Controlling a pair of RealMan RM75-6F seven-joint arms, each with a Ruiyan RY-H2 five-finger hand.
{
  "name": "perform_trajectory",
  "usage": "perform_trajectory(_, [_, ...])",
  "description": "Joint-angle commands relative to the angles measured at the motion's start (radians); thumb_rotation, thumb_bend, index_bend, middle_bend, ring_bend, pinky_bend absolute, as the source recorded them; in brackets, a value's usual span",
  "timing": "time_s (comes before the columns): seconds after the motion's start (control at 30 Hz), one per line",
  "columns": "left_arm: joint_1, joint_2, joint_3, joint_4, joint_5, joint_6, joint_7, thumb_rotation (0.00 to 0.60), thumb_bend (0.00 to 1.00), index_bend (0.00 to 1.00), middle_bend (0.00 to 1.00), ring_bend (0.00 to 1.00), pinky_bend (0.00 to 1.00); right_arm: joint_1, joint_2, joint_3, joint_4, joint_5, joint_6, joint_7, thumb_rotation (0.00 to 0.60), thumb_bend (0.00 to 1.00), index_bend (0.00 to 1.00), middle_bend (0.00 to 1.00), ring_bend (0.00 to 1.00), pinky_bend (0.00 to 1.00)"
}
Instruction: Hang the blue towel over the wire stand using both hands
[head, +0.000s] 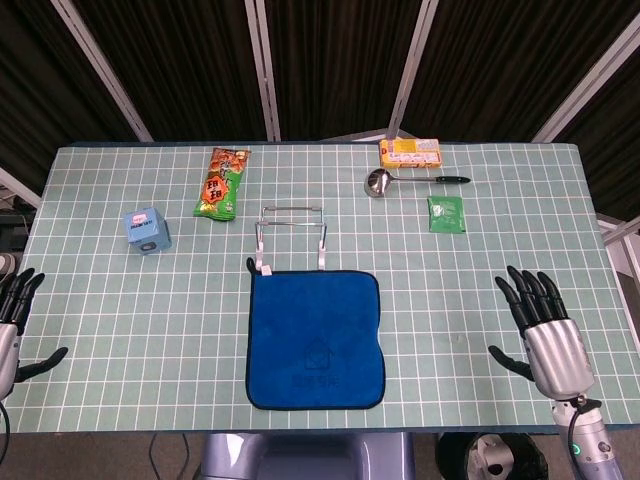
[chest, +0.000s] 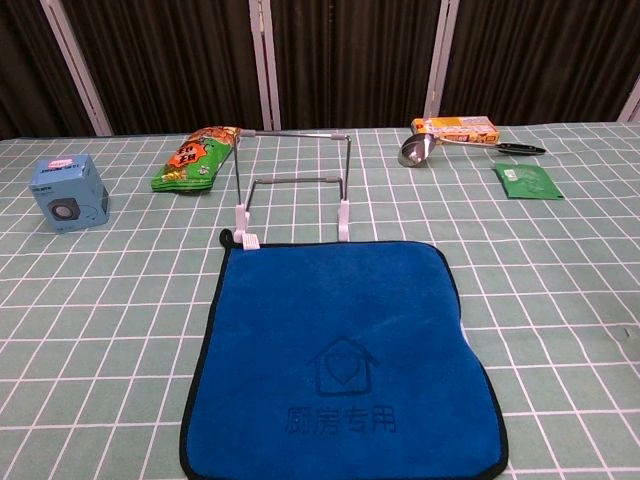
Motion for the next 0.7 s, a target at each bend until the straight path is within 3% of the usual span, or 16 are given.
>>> perform_trajectory(0.03, [0.004,0.002,-0.003,0.003,0.007,-0.003,-0.007,0.6,0.0,0.0,0.0,0.0,0.0,-0.004,-0.001,0.006,-0.001,-0.002,-0.006,0.004,0.6,0.0,0.0,0.0,0.0,0.0])
perform_trajectory(0.27, [0.009,0.001,-0.011,0.009,0.013,-0.014,-0.009,0.6,0.0,0.0,0.0,0.0,0.0,-0.005,-0.005,0.007,0.003,-0.015,-0.034,0.014,0.6,0.0,0.0,0.0,0.0,0.0])
perform_trajectory(0.4, [0.012,-0.004,-0.016,0.011,0.022,-0.018,0.001,0.6,0.0,0.0,0.0,0.0,0.0,0.025,-0.015,0.001,0.02,-0.038,-0.108,0.002,0.6,0.0,0.0,0.0,0.0,0.0])
perform_trajectory(0.57, [0.011,-0.009,-0.027,0.025,0.01,-0.041,0.007,0.6,0.0,0.0,0.0,0.0,0.0,0.12,-0.041,0.005,0.067,-0.087,-0.255,0.043,0.6,0.0,0.04,0.0,0.0,0.0])
perform_trajectory(0.7, [0.006,-0.019,-0.039,0.027,-0.011,-0.064,0.031,0.6,0.0,0.0,0.0,0.0,0.0,0.237,-0.093,0.008,0.165,-0.158,-0.384,0.155,0.6,0.0,0.11,0.0,0.0,0.0])
